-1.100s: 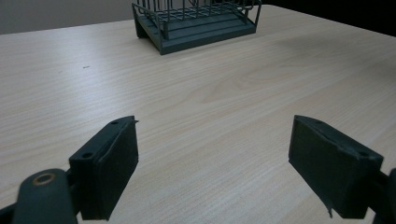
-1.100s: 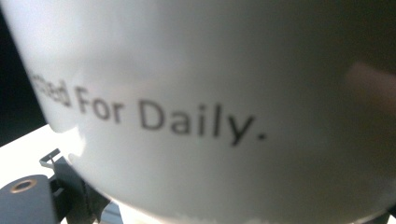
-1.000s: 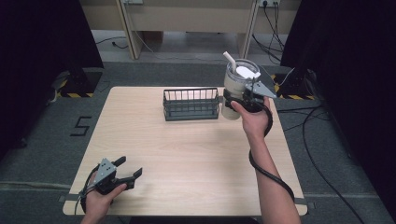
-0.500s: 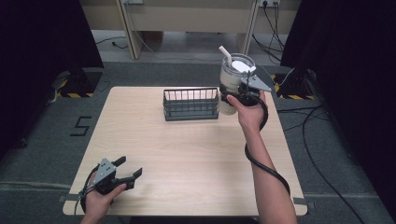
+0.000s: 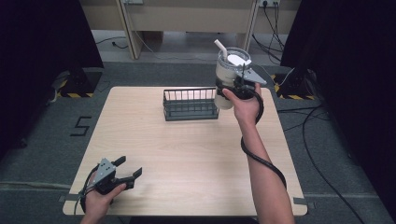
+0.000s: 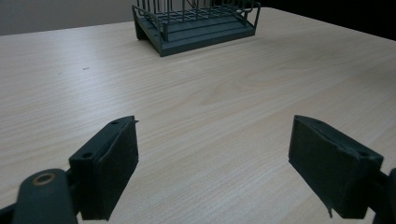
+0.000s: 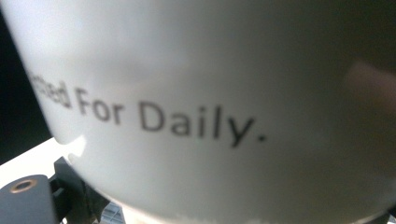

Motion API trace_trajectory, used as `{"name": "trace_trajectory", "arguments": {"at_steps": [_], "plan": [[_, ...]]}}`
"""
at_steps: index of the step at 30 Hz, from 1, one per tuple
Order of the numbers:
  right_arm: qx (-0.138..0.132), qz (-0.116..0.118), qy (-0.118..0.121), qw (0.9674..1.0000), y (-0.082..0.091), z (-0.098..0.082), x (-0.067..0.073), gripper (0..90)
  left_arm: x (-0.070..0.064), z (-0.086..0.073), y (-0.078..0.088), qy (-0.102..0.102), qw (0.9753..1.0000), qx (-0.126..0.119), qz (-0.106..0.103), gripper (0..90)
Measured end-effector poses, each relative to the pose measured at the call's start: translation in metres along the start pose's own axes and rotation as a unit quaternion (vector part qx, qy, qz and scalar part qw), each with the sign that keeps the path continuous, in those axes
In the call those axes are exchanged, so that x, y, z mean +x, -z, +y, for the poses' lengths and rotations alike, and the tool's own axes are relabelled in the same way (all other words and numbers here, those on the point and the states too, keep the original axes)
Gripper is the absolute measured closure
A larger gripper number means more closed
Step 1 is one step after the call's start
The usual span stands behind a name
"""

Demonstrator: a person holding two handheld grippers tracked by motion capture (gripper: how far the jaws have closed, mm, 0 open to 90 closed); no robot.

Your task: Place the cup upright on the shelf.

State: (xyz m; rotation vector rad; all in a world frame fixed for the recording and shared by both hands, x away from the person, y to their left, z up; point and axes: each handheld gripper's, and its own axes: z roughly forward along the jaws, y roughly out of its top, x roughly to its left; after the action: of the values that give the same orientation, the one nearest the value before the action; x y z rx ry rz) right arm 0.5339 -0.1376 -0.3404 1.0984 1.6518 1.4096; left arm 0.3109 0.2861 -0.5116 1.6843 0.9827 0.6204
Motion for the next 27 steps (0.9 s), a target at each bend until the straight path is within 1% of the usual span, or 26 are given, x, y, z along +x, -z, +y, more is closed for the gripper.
{"name": "trace_trajectory", "arguments": {"at_steps": [6,14,23,27], "plan": [[-0.002,0.003,0.004,1.0,-0.009,0.006,0.004,9.7,0.0,0.0,0.0,0.002,1.0,-0.002,-0.002,15.4],[-0.002,0.007,0.004,1.0,-0.02,0.011,0.009,9.7,0.0,0.0,0.0,0.002,1.0,-0.003,-0.002,15.4],[-0.002,0.01,-0.003,0.9999,-0.035,0.013,0.012,9.7,0.0,0.0,0.0,0.002,1.0,-0.002,-0.002,15.4],[-0.002,0.011,-0.004,0.9999,-0.038,0.013,0.013,9.7,0.0,0.0,0.0,0.002,1.0,-0.002,-0.002,15.4]]}}
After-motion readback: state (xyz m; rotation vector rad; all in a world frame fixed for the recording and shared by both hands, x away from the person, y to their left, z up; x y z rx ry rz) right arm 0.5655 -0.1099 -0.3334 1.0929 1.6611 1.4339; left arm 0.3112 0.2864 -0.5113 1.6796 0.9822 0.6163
